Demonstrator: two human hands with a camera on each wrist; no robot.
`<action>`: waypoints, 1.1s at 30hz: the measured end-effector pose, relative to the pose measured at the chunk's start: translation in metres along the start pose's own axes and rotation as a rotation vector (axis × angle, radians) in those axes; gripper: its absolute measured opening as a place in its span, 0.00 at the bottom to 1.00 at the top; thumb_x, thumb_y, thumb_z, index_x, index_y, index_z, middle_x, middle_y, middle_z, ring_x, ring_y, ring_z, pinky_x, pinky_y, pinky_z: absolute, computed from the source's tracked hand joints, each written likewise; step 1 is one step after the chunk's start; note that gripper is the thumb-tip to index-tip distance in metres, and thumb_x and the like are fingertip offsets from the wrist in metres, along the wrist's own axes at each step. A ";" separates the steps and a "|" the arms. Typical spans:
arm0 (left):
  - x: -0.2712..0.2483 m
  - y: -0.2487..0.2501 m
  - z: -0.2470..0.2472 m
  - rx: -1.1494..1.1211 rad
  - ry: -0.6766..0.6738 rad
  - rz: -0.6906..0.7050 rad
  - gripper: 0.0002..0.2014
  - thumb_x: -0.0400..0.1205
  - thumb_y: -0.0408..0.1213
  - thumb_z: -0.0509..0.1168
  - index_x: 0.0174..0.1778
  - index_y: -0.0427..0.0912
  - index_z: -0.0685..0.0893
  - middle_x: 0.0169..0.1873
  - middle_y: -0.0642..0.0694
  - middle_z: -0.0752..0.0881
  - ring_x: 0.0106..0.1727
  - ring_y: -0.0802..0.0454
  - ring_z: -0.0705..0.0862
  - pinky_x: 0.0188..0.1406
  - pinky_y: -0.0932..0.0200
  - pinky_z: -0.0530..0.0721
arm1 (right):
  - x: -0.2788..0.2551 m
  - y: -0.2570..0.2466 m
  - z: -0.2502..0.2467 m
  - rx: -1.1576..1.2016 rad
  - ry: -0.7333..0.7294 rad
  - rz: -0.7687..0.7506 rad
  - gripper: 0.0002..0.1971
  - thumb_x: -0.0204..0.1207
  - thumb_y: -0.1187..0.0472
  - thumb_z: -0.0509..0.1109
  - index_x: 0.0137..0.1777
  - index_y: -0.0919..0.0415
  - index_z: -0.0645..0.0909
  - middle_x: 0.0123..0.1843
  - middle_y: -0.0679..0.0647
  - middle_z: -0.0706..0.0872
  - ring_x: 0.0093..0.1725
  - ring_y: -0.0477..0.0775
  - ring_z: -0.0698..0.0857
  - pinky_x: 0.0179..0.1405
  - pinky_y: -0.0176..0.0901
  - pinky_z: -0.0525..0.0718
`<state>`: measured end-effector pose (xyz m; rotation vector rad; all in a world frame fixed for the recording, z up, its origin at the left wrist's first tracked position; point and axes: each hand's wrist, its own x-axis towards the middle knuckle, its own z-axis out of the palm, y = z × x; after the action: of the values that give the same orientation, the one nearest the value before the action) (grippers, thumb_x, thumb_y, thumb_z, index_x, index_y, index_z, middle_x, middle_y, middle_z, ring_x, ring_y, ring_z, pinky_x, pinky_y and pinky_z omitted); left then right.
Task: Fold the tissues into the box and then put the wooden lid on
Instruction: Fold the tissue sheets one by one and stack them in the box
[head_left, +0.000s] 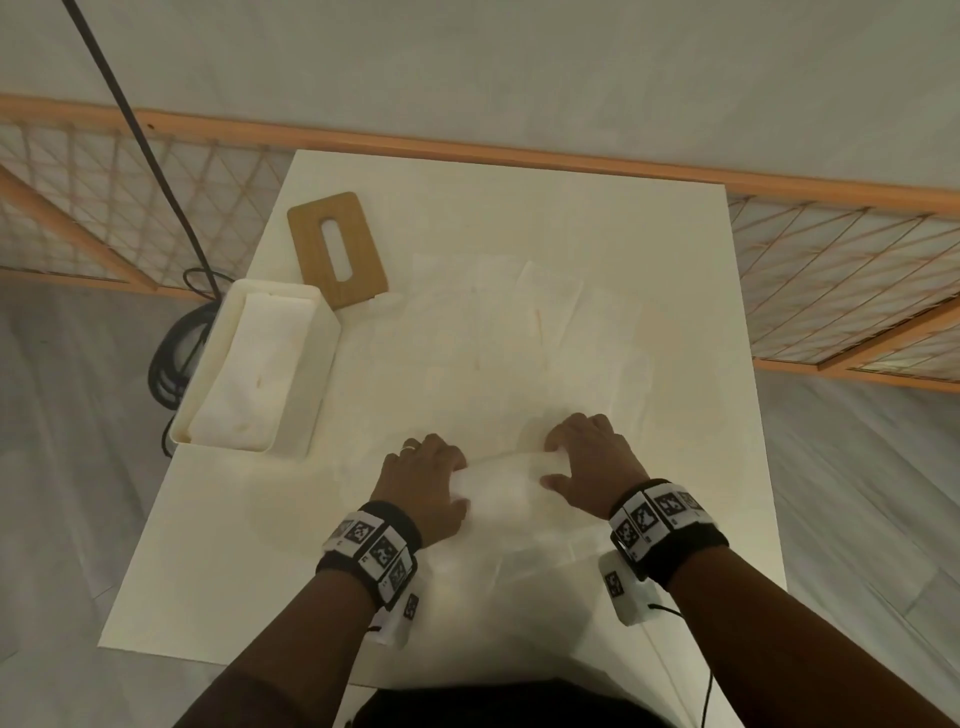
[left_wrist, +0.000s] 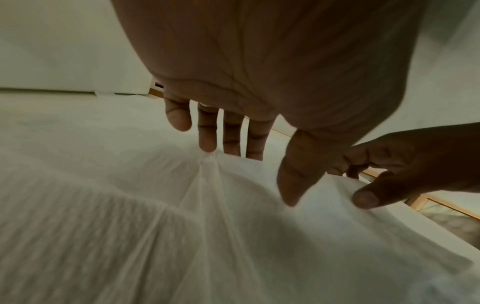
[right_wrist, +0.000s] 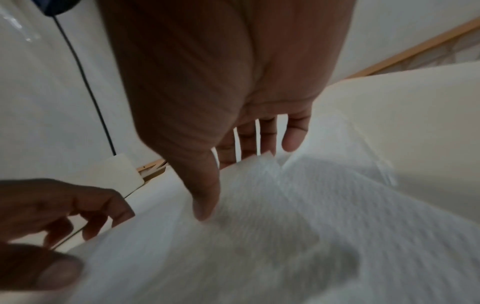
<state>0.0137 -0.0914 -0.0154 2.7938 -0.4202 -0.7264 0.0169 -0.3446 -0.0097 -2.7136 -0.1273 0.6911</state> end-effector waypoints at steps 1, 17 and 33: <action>0.001 0.001 -0.001 0.015 -0.023 0.013 0.25 0.78 0.58 0.67 0.69 0.54 0.76 0.66 0.54 0.76 0.69 0.47 0.73 0.68 0.47 0.73 | 0.001 0.000 -0.002 -0.017 0.000 -0.009 0.20 0.76 0.44 0.76 0.64 0.49 0.79 0.65 0.45 0.79 0.70 0.52 0.72 0.67 0.51 0.75; 0.028 0.030 -0.025 -0.801 -0.190 -0.009 0.17 0.76 0.45 0.80 0.58 0.47 0.85 0.52 0.49 0.90 0.55 0.43 0.88 0.54 0.53 0.84 | -0.013 0.010 -0.029 0.640 0.337 0.403 0.26 0.77 0.39 0.74 0.68 0.53 0.81 0.63 0.52 0.83 0.61 0.52 0.84 0.64 0.47 0.80; 0.011 0.043 -0.015 -1.223 -0.034 -0.095 0.34 0.70 0.51 0.79 0.72 0.54 0.76 0.63 0.49 0.88 0.65 0.46 0.87 0.67 0.36 0.84 | -0.039 -0.041 -0.001 1.240 0.081 0.242 0.33 0.72 0.43 0.76 0.77 0.47 0.71 0.64 0.47 0.88 0.60 0.51 0.90 0.62 0.59 0.89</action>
<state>0.0209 -0.1327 0.0052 1.6440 0.1508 -0.6995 -0.0170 -0.3126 0.0224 -1.5508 0.4954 0.4627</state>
